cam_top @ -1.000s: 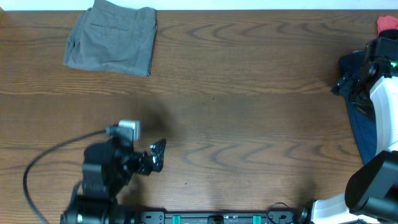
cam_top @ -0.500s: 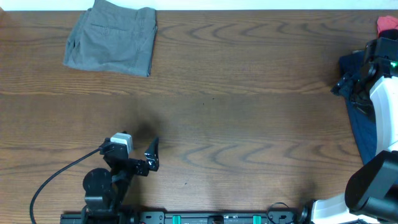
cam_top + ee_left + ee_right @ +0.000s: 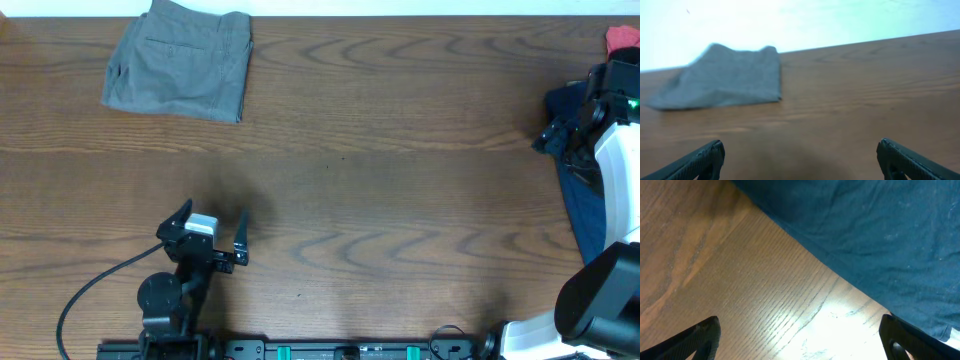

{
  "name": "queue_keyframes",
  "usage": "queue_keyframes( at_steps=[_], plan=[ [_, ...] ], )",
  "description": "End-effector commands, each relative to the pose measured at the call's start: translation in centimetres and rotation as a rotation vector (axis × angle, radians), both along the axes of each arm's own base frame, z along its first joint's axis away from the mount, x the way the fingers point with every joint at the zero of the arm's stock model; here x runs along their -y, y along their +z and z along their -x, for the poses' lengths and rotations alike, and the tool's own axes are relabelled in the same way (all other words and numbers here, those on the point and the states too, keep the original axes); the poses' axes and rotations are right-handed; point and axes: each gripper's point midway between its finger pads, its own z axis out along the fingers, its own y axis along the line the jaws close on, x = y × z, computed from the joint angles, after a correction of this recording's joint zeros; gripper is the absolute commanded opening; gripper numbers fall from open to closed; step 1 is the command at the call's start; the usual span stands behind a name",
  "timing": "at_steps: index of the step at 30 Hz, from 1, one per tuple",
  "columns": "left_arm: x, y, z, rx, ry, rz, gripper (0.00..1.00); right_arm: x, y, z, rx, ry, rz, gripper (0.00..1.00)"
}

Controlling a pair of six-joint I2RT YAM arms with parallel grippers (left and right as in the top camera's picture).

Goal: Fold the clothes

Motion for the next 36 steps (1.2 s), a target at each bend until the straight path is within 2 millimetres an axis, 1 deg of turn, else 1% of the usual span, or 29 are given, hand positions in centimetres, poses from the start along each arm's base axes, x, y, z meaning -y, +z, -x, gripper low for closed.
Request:
queue_keyframes(
  at_steps=[1, 13, 36],
  plan=[
    [-1.7, -0.7, -0.3, 0.03, 0.083, -0.088, 0.98, 0.1, 0.7, 0.0, 0.01, 0.01, 0.017, 0.99],
    [-3.3, -0.6, -0.5, 0.042, 0.153, -0.09, 0.98, 0.1, 0.7, 0.0, 0.01, 0.01, 0.017, 0.99],
    [-3.4, -0.7, -0.5, 0.038, 0.154, -0.09, 0.98, 0.1, 0.7, 0.0, 0.01, 0.01, 0.017, 0.99]
  ],
)
